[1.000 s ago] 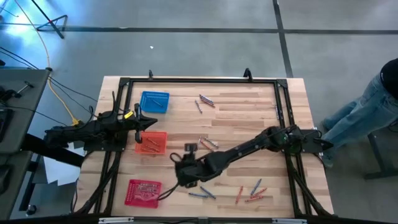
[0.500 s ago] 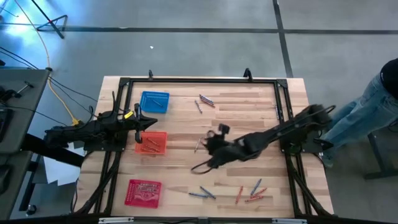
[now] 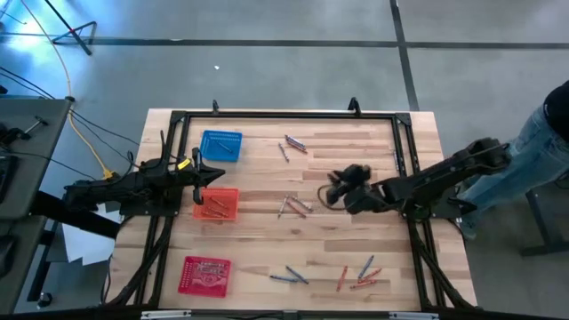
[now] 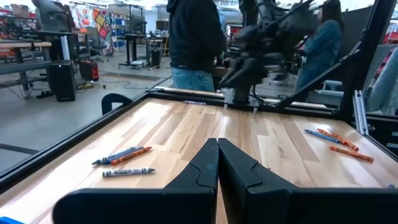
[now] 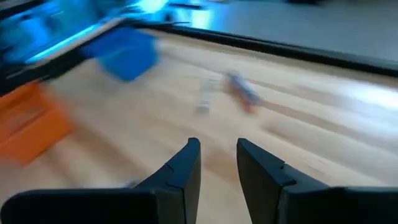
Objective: Sort crayons
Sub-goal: Put the gray crayon into the red bin
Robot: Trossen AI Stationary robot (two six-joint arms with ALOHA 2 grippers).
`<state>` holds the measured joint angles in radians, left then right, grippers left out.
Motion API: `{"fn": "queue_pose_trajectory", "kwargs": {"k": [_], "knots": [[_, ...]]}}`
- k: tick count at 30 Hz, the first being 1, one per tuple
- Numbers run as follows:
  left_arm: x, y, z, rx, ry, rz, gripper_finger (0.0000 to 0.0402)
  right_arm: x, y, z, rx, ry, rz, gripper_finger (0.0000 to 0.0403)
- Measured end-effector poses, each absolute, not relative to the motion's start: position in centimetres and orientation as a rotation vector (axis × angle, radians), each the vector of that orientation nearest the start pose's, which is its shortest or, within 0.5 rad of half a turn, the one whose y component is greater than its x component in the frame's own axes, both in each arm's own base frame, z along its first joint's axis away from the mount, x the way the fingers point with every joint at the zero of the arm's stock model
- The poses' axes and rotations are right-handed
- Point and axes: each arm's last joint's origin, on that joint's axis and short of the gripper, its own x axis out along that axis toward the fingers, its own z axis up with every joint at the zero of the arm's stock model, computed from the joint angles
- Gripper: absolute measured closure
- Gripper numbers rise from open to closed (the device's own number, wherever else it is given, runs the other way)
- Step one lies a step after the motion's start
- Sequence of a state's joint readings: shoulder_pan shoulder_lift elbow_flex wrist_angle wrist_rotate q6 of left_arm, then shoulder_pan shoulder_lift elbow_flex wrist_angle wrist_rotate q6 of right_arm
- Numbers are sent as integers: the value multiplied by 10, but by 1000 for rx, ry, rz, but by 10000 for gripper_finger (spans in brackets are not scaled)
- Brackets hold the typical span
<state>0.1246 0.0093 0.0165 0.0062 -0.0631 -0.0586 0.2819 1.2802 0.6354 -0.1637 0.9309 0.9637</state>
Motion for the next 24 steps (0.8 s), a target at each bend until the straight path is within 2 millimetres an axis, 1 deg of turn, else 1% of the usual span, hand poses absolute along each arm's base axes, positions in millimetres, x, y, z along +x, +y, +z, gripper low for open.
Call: {"fn": "queue_pose_trajectory", "kwargs": {"k": [3,6,10,14,19,22,24], "knots": [[96,14,169,-58,-19,187,401,210,27,184,503,347,-995,307],[96,14,169,-58,-19,187,401,190,13,172,588,449,-1136,307],[96,14,169,-58,-19,187,401,175,2,166,613,555,-1278,307],[96,14,169,-58,-19,187,401,171,-6,165,654,604,-1329,307],[96,14,169,-58,-19,187,401,176,-18,164,703,685,-1291,307],[96,14,169,-58,-19,187,401,176,-27,163,720,739,-1285,307],[96,14,169,-58,-19,187,401,173,-36,163,717,759,-1325,307]]}}
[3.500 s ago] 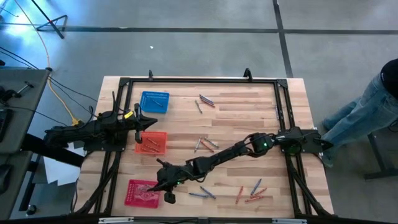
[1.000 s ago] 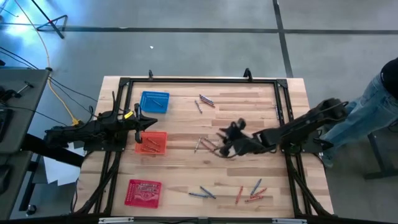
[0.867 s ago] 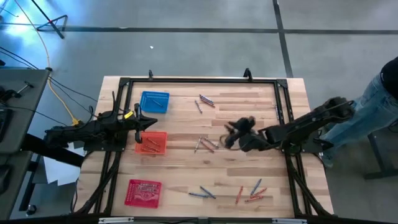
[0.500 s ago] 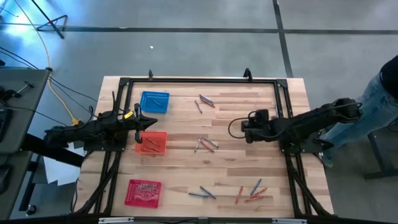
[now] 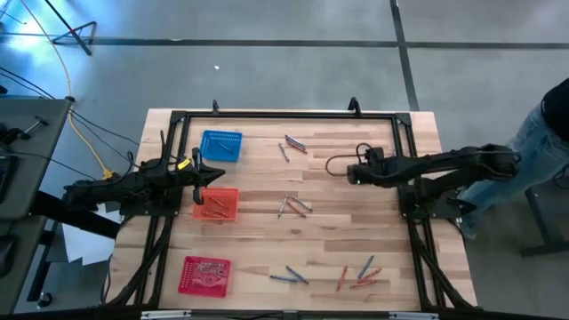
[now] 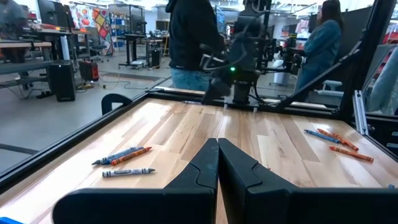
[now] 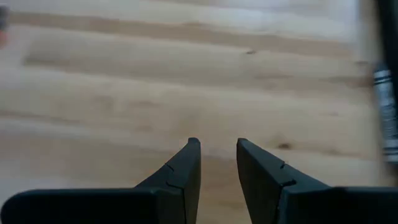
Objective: Sort crayons
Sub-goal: Put the gray crayon into the red bin
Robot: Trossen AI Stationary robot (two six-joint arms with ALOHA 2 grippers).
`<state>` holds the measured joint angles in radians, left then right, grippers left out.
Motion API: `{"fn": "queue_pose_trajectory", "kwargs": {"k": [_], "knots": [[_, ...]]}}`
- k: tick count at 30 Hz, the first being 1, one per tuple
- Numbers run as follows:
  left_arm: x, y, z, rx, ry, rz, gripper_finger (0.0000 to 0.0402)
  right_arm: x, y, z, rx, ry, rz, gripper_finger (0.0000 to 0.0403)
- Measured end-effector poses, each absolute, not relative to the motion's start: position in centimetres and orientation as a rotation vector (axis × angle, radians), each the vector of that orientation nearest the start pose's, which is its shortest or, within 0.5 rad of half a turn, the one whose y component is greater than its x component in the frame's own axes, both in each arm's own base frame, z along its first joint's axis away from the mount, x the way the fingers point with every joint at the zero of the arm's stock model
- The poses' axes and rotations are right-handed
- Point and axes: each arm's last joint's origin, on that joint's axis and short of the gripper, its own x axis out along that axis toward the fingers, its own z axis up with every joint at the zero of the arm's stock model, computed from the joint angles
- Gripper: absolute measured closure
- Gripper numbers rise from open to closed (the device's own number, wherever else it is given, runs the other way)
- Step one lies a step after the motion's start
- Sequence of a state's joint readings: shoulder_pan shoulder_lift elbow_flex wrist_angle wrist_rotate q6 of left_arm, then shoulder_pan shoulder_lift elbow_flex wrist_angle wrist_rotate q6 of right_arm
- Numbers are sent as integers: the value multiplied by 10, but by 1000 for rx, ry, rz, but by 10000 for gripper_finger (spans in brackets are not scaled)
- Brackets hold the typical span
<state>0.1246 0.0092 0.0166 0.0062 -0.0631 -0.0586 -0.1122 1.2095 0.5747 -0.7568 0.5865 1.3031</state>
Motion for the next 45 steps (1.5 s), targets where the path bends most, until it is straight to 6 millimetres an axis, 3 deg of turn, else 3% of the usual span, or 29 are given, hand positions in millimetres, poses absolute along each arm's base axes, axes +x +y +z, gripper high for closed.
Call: {"fn": "queue_pose_trajectory", "kwargs": {"k": [9,16,26,40,45], "knots": [[96,14,169,-58,-19,187,401,144,-76,160,882,926,-1542,307],[96,14,169,-58,-19,187,401,126,-103,159,959,956,-1633,307],[96,14,169,-58,-19,187,401,103,-123,156,1083,1036,-1679,307],[96,14,169,-58,-19,187,401,111,-134,125,1050,1272,-1661,307],[96,14,169,-58,-19,187,401,117,-142,126,1009,1349,-1672,307]]}}
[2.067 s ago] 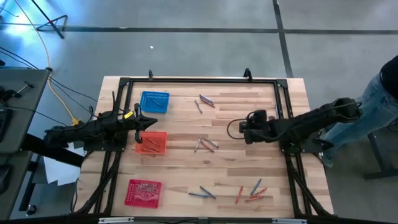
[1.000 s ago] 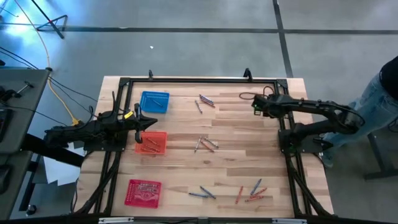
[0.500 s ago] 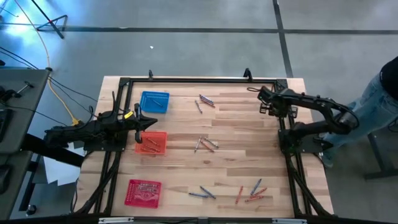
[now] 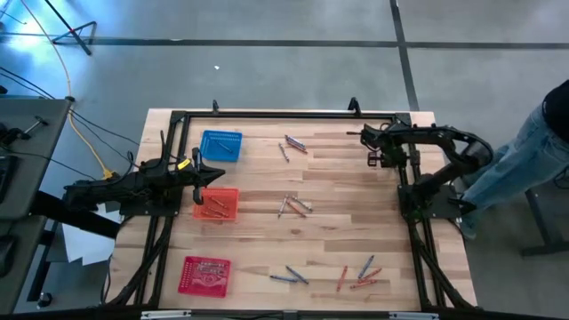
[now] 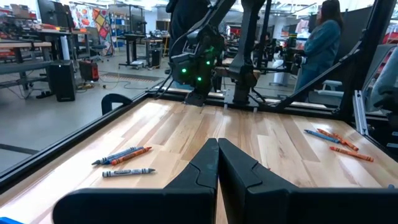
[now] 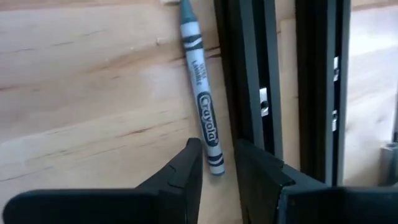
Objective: Sort crayons
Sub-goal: Put the gray crayon into the red bin
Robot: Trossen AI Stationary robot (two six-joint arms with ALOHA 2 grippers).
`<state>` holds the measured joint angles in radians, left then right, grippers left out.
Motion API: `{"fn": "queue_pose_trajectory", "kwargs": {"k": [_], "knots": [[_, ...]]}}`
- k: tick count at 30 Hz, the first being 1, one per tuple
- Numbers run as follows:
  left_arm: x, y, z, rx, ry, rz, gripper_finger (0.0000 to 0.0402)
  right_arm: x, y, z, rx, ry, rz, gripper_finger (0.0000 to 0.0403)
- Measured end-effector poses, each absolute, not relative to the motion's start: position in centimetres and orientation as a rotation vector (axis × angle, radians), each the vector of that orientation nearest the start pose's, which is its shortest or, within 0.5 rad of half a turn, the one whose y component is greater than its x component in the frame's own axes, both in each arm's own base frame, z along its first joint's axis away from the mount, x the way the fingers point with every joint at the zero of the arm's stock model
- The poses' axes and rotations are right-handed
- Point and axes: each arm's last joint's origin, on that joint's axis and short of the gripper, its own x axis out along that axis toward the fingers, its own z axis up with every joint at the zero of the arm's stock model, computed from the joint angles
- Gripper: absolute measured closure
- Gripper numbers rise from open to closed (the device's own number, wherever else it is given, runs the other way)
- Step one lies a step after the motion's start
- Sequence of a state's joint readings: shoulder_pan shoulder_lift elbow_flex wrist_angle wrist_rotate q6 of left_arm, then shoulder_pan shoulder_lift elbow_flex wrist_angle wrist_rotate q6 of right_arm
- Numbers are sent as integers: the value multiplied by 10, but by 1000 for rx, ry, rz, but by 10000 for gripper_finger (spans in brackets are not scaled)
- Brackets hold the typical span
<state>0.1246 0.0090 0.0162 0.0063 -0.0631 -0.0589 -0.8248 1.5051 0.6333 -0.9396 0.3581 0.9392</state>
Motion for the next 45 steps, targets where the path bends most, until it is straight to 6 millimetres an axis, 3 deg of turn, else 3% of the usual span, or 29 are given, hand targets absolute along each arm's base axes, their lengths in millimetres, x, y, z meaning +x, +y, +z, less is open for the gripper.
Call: {"fn": "queue_pose_trajectory", "kwargs": {"k": [11,23,28,37,45], "knots": [[96,14,169,-58,-18,187,401,145,-176,147,932,1334,-1582,307],[96,14,169,-58,-19,187,401,132,-182,131,999,1557,-1605,307],[96,14,169,-58,-19,187,401,132,-182,125,1029,1610,-1533,307],[96,14,169,-58,-19,187,401,122,-190,124,1087,1614,-1520,307],[96,14,169,-58,-19,187,401,110,-201,123,1219,1584,-1365,307]]}}
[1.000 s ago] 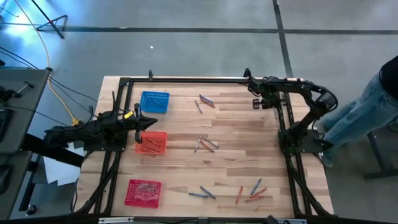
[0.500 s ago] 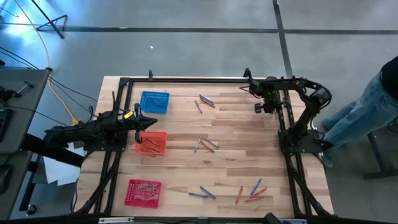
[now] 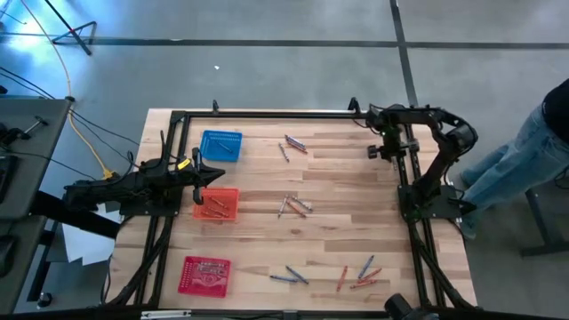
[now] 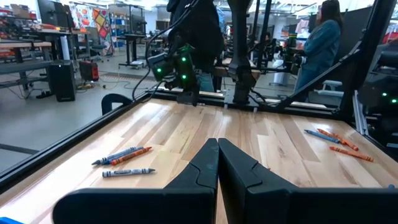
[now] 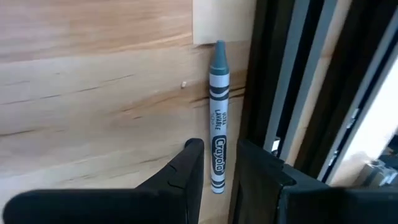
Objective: Sort crayons
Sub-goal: Put the gray crayon into the red bin
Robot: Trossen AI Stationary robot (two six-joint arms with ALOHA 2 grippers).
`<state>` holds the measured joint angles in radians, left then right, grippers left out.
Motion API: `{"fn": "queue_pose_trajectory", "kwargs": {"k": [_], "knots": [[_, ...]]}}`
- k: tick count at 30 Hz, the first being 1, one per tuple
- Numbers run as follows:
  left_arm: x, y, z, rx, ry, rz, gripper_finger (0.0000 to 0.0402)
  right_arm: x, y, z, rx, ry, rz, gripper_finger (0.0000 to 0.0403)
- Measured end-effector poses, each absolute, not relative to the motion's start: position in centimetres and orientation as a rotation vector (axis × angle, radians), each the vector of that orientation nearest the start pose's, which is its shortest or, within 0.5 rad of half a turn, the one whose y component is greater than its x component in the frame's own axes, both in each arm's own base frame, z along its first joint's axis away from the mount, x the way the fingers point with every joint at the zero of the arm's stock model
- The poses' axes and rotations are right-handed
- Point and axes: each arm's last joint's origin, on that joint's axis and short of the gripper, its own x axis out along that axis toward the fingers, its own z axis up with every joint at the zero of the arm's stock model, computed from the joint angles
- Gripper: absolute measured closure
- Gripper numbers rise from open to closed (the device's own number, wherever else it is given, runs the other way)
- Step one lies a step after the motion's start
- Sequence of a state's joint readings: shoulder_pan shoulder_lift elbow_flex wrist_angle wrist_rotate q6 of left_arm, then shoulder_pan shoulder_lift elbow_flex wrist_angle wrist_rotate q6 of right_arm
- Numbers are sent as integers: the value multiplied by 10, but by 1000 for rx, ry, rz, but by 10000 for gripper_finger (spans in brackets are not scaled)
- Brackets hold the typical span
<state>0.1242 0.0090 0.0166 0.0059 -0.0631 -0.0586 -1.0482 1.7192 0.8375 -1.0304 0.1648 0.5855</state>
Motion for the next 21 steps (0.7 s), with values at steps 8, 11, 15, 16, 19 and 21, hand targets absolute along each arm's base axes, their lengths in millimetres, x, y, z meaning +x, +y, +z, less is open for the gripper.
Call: {"fn": "queue_pose_trajectory", "kwargs": {"k": [8,11,15,16,19,21], "knots": [[96,14,169,-58,-19,187,401,100,-207,122,1329,1550,-1203,307],[96,14,169,-58,-19,187,401,99,-207,122,1366,1532,-1134,307],[96,14,169,-58,-19,187,401,99,-208,122,1389,1515,-1077,307],[96,14,169,-58,-19,187,401,99,-208,122,1392,1512,-1069,307],[96,14,169,-58,-19,187,401,100,-208,122,1399,1505,-1062,307],[96,14,169,-58,-19,187,401,100,-208,122,1395,1500,-1072,307]]}}
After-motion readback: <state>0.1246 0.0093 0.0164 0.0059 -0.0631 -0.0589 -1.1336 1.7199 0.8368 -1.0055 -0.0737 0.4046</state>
